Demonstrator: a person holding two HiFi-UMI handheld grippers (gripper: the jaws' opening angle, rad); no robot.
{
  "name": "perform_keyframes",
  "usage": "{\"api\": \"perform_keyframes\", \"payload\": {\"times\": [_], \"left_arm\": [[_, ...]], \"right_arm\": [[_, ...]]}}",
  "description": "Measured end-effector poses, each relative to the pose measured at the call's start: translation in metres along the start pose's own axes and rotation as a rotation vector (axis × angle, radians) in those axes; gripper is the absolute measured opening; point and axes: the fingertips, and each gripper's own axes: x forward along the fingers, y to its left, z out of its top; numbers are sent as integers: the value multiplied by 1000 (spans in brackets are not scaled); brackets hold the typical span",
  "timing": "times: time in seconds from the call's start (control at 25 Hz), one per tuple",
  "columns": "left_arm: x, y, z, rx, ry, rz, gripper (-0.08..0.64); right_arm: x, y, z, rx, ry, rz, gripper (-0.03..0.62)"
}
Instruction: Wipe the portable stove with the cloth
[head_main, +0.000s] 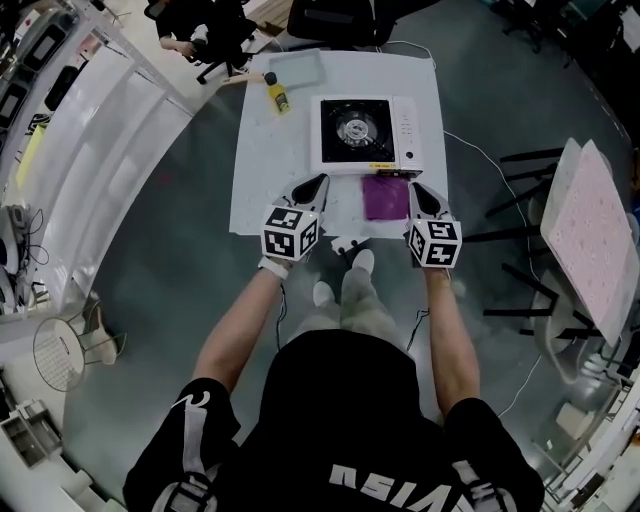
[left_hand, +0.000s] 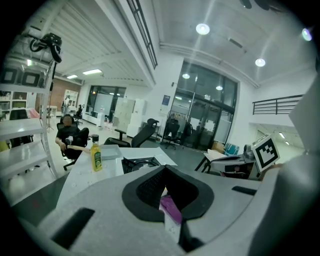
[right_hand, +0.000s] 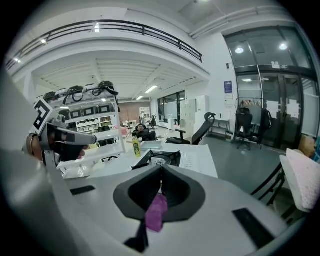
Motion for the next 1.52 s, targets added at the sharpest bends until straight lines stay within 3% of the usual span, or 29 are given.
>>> {"api": "perform_keyframes", "payload": {"times": [0.84, 0.88, 0.96, 1.16, 1.52], "left_arm": [[91, 6, -97, -64, 95, -72, 6], [93, 7, -100, -66, 99, -74, 6], [98, 11, -107, -69, 107, -73, 6], [109, 18, -118, -81, 114, -67, 6], [119, 26, -136, -108, 126, -52, 6]], "right_arm": [[95, -11, -122, 35, 139, 61, 15], [99, -11, -127, 40, 145, 62, 30], [109, -12, -138, 52, 158, 68, 133], [129, -9, -161, 56, 186, 99, 212], [150, -11, -191, -9, 255, 90, 264]]}}
